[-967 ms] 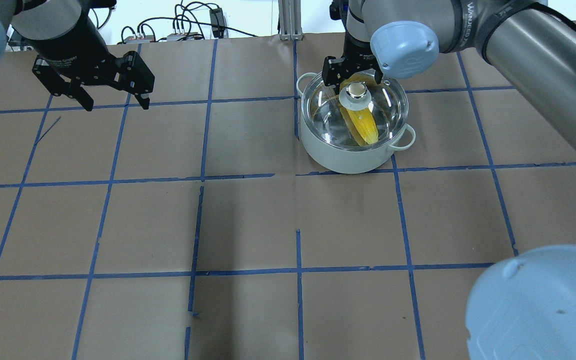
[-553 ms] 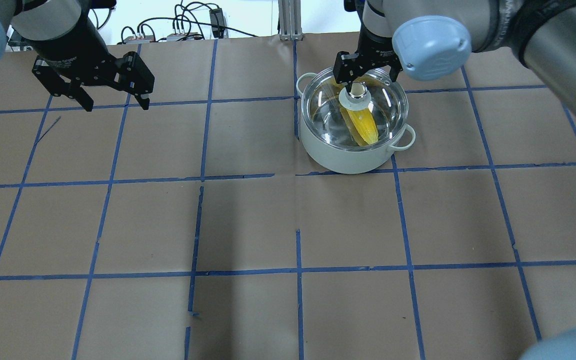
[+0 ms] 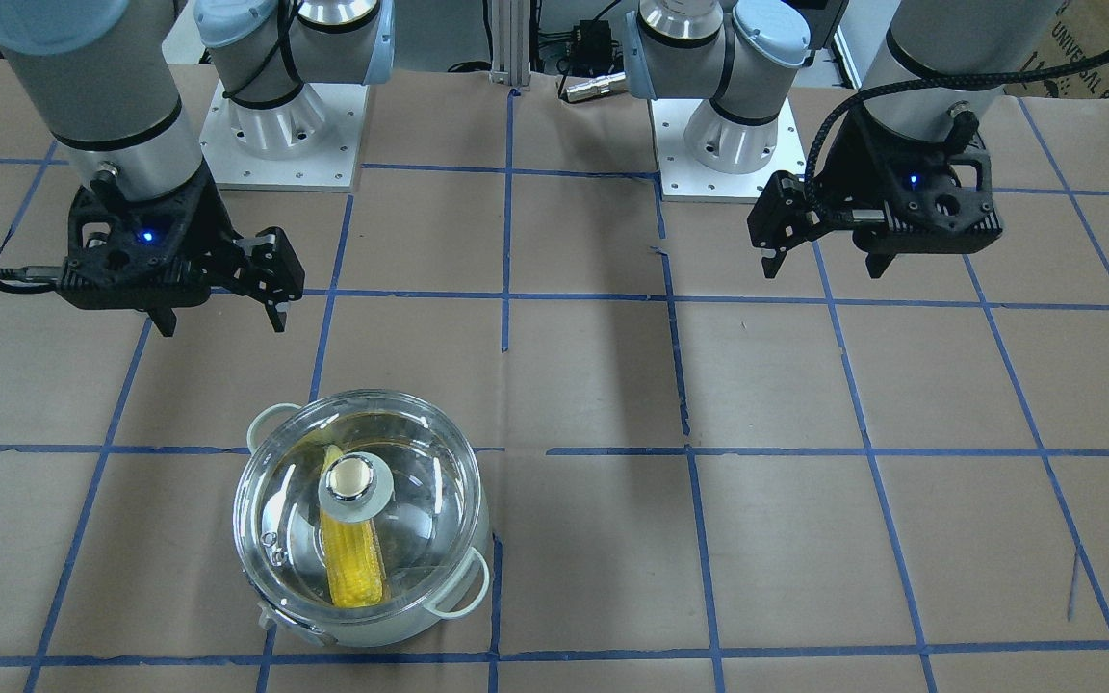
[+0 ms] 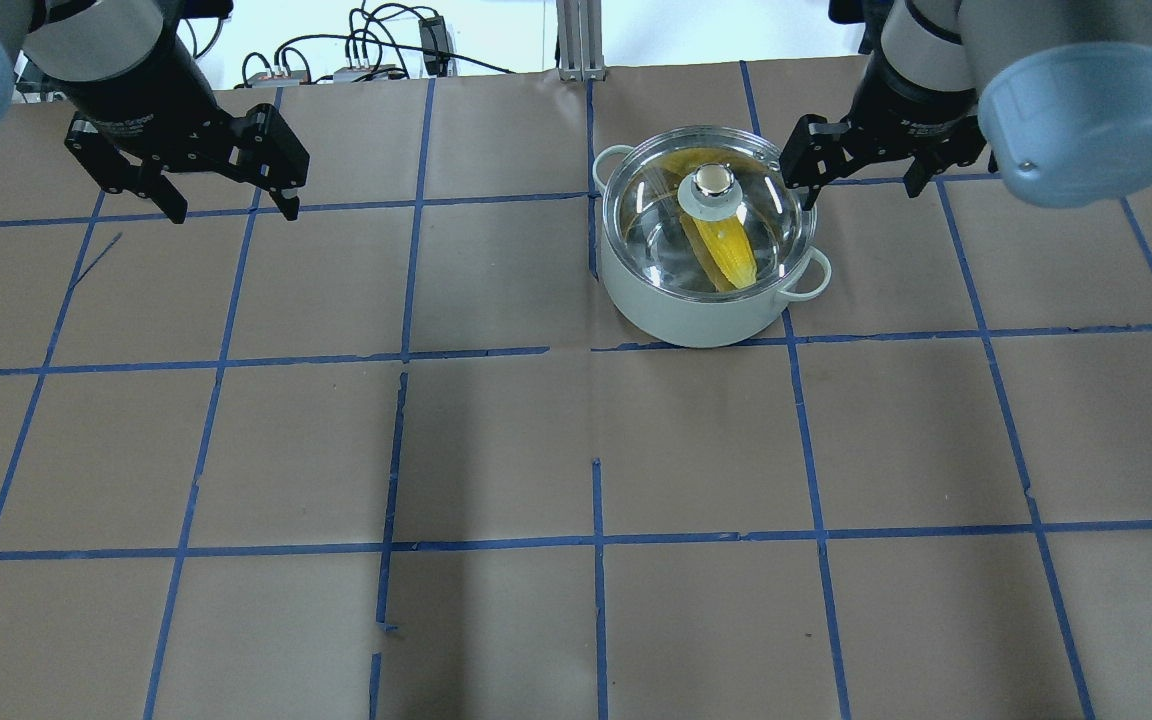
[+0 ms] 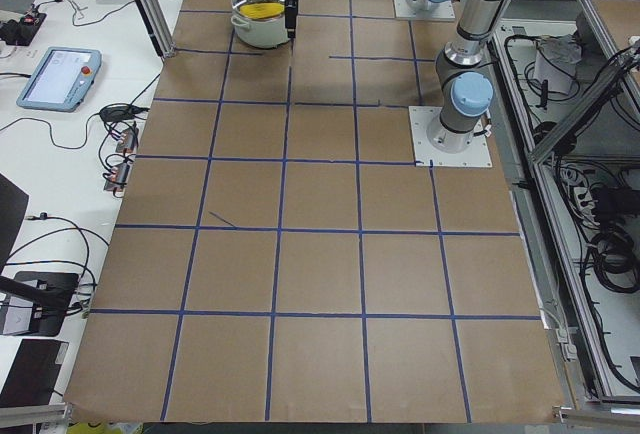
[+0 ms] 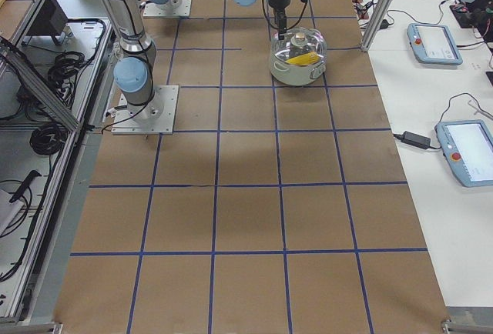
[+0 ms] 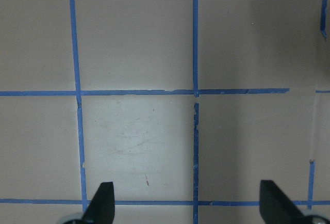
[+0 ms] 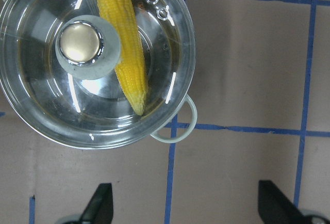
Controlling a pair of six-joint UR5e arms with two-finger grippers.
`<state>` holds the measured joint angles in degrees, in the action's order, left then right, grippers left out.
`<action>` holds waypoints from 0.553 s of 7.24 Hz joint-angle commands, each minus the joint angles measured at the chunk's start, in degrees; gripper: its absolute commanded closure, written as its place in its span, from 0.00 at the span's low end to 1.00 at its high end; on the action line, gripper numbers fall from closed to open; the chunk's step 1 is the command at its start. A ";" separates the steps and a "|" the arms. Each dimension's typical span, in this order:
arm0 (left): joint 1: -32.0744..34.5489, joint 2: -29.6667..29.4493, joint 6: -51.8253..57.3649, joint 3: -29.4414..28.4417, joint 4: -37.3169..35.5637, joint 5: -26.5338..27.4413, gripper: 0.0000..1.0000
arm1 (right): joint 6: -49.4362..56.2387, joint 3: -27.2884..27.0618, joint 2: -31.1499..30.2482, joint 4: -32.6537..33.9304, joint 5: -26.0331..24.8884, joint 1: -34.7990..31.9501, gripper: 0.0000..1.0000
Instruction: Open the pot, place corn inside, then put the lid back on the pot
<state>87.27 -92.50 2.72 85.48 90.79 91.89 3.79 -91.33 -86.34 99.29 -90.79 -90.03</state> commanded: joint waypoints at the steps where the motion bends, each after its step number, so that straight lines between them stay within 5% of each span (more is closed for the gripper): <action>1: 0.00 0.04 -0.08 0.13 0.00 0.04 0.00 | -0.01 1.94 -2.59 -10.06 0.17 0.48 0.00; 4: 0.00 0.21 -0.08 0.30 0.00 0.04 0.00 | -2.02 1.77 -1.65 -8.77 0.08 0.39 0.00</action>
<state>87.28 -92.35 2.64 85.71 90.79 91.99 2.93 -89.55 -88.45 90.23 -90.56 -89.56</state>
